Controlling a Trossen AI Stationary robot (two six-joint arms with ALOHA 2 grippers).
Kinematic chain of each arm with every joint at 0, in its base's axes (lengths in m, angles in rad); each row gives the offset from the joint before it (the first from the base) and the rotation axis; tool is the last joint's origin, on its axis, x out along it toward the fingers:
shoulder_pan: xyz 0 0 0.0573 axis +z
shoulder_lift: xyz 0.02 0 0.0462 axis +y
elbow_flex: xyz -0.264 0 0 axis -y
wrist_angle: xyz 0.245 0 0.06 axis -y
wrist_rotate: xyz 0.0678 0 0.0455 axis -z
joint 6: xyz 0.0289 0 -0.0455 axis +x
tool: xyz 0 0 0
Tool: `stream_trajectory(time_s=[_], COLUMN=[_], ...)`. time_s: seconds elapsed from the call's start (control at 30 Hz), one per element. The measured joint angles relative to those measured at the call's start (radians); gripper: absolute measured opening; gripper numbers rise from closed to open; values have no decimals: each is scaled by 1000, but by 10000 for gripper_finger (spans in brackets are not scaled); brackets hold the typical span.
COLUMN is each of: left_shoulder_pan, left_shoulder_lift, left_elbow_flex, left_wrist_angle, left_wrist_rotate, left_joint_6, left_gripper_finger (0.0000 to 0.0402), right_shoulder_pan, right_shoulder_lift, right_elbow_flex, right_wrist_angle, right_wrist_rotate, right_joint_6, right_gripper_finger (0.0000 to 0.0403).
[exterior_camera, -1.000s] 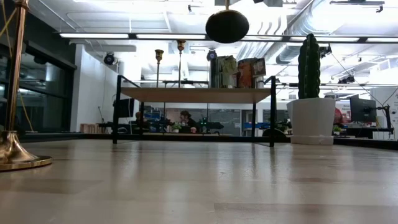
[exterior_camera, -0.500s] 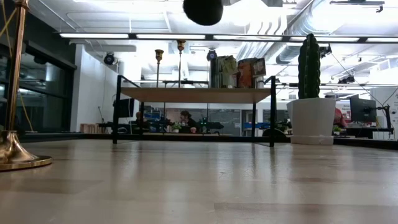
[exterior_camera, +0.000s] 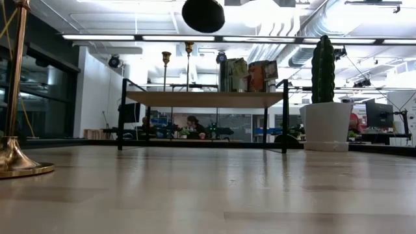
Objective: Pick & Place candle stick holders
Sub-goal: Put the gold candle holder on the shelf
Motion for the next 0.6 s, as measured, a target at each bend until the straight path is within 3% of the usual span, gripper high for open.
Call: stream_trajectory(time_s=[0.33,0.6], left_shoulder_pan=[0,0], left_shoulder_lift=[23,23], left_elbow_flex=[-1,-1], left_wrist_angle=[43,37], left_wrist_rotate=[-17,-19], left_joint_6=[-10,-13], left_gripper_finger=[232,128], right_shoulder_pan=[0,0], right_shoulder_lift=[0,0], right_elbow_flex=[0,0], right_wrist_angle=[3,-3], right_wrist_rotate=[0,0], right_joint_6=[-1,-1], right_gripper_finger=[5,5])
